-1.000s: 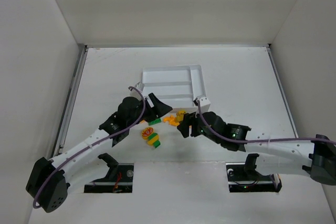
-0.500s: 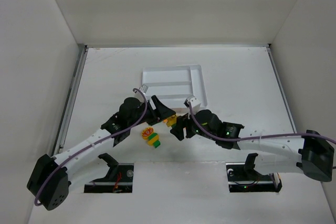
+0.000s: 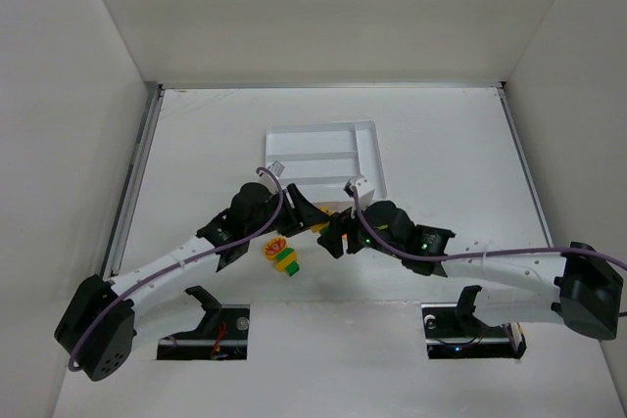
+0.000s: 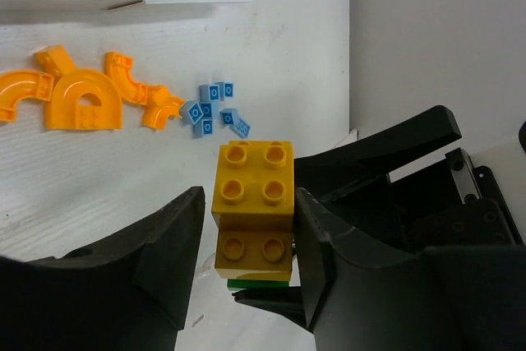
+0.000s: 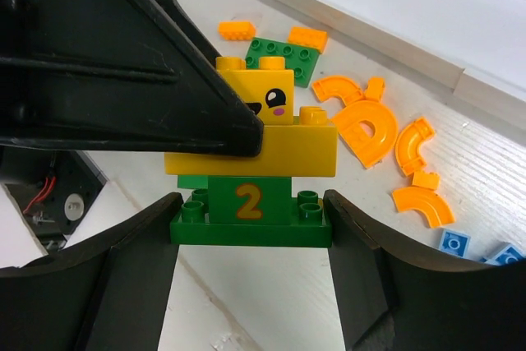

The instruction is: Sort the legos into containers by color

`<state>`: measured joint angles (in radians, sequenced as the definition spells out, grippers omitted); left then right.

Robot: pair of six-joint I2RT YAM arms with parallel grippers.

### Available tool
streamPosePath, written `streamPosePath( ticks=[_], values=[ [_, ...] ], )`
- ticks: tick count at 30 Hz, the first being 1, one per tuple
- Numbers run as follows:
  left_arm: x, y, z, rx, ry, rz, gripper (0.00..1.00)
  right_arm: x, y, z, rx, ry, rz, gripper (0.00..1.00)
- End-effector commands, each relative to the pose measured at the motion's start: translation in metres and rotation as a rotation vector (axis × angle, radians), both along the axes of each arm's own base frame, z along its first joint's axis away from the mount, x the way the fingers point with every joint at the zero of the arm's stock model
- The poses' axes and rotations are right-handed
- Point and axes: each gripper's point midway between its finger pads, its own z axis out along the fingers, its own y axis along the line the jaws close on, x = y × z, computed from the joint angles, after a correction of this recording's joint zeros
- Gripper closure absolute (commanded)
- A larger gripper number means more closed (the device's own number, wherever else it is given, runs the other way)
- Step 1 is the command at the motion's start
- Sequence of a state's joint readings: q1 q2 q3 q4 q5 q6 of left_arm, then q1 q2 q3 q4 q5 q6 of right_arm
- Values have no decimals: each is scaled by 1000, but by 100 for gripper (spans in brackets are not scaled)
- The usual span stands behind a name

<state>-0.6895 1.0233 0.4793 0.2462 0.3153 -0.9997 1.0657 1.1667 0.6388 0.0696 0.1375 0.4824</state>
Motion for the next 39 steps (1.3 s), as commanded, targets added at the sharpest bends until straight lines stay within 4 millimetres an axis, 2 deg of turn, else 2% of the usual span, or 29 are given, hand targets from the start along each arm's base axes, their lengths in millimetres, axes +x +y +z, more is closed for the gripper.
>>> streamPosePath(
  ticks=[1, 6, 12, 19, 32, 39],
  values=[
    [0, -9, 13, -45, -43, -30, 59, 10, 10, 29, 79, -57, 4, 45],
    [-4, -13, 11, -49, -37, -46, 70, 14, 10, 27, 71, -58, -4, 45],
    [-1, -6, 10, -53, -40, -17, 83, 15, 10, 23, 66, -50, -4, 40],
    [6, 2, 10, -40, -55, 20, 87, 11, 6, 20, 74, -36, -8, 42],
    [26, 24, 11, -40, -73, 100, 89, 0, -4, -1, 59, 14, -17, 42],
    [38, 44, 13, -35, -85, 152, 90, -6, -8, -6, 63, 30, -13, 42]
  ],
)
